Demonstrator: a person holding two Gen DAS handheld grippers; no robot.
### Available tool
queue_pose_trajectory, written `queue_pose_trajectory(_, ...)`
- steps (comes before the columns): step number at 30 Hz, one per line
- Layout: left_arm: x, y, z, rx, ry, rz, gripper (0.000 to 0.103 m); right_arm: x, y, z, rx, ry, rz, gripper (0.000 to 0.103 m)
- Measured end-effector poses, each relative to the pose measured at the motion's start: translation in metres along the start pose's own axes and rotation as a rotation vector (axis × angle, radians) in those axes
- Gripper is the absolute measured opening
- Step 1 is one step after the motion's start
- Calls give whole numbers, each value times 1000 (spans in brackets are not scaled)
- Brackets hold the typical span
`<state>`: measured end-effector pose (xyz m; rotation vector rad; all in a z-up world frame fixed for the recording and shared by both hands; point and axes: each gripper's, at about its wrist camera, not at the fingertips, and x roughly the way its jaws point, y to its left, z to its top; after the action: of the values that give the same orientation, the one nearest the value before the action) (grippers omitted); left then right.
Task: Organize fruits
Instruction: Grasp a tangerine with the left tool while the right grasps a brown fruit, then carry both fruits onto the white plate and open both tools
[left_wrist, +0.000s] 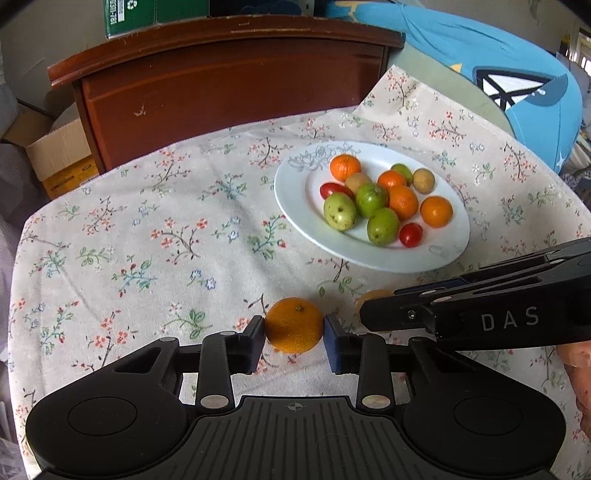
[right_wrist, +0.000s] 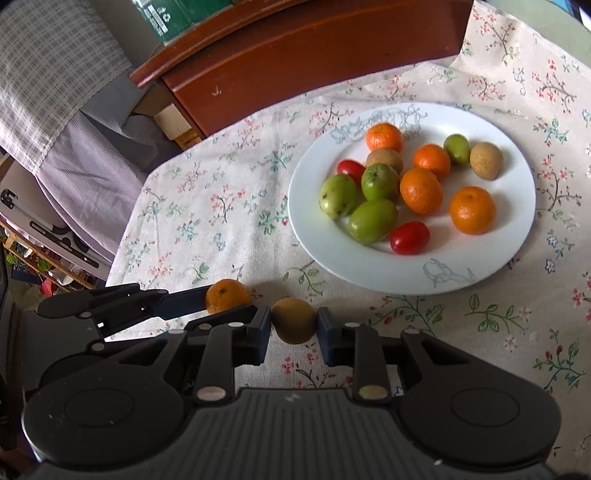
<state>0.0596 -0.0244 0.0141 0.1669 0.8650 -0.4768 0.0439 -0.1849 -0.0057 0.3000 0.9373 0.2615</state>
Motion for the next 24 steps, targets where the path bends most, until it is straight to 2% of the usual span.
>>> queue_pose_trajectory(9, -18, 0, 30, -43, -110, -29, 32, -39, -6, 26, 26, -130, 18, 27)
queue_pose_trajectory(18, -14, 5, 60, -75, -170, -50, 32, -81, -26, 57, 44, -259, -31, 27)
queue_pose_trajectory(24, -6, 8, 80, -113, -197, -82, 32, -89, -49, 74, 80, -283, -49, 27)
